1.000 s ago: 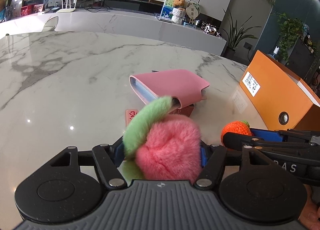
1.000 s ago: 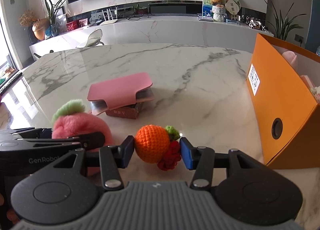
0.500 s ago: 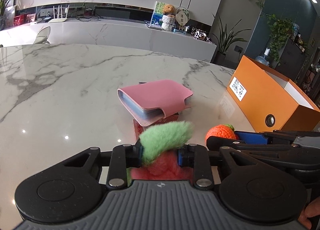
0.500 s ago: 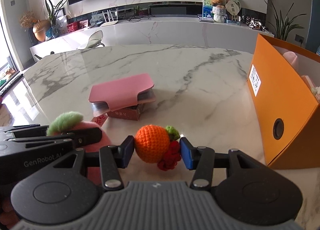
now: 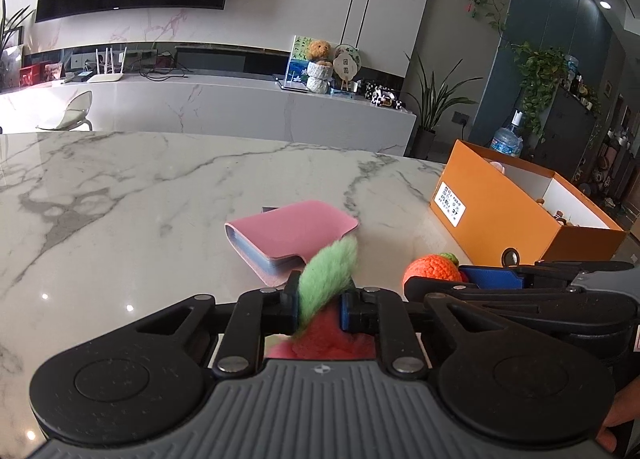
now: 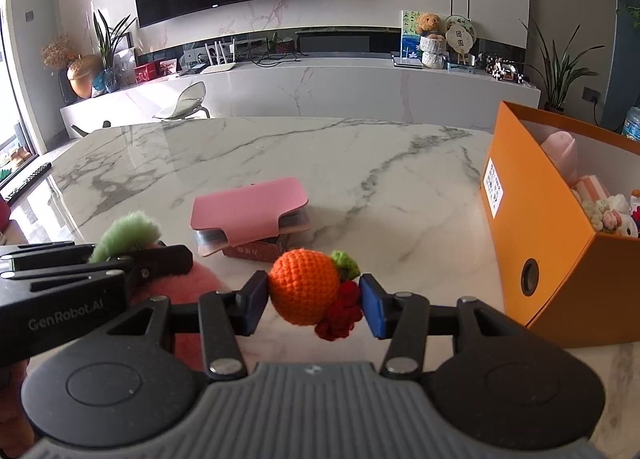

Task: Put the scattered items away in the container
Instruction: 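Lift the peach ball and strawberry and turn both grippers toward the orange box, then carry the peach ball and strawberry over the orange box with both grippers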

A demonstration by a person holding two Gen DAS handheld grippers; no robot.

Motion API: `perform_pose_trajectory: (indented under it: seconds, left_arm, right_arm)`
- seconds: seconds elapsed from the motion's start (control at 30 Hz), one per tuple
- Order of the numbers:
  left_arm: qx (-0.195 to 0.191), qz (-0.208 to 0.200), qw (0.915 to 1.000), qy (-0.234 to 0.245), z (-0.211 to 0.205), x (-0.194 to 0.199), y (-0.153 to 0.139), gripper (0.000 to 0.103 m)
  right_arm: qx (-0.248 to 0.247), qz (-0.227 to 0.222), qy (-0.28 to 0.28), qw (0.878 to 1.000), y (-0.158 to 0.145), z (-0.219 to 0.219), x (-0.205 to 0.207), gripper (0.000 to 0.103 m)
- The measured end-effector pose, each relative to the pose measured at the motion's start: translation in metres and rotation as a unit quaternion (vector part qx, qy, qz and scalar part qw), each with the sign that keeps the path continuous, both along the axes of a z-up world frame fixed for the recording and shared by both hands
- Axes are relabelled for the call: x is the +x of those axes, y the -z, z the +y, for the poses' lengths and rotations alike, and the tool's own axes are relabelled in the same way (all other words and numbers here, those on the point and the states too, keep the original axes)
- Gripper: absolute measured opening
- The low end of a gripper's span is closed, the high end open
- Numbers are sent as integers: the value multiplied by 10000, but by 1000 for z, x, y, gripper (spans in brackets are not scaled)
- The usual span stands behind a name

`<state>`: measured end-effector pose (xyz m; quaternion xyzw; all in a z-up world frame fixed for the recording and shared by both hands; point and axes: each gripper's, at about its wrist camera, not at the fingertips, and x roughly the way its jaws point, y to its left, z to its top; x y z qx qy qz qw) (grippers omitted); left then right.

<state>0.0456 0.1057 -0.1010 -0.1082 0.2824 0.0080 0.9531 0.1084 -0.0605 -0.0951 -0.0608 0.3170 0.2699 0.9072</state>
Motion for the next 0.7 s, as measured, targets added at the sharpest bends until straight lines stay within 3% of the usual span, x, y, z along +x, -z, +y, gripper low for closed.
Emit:
perform_pose_trajectory:
  seconds: [0.7]
  left_arm:
    - [744,-703,9937,464,-48,6,-63,15]
  right_arm:
    - [623,-646,489,9948,-55,-52,-13,52]
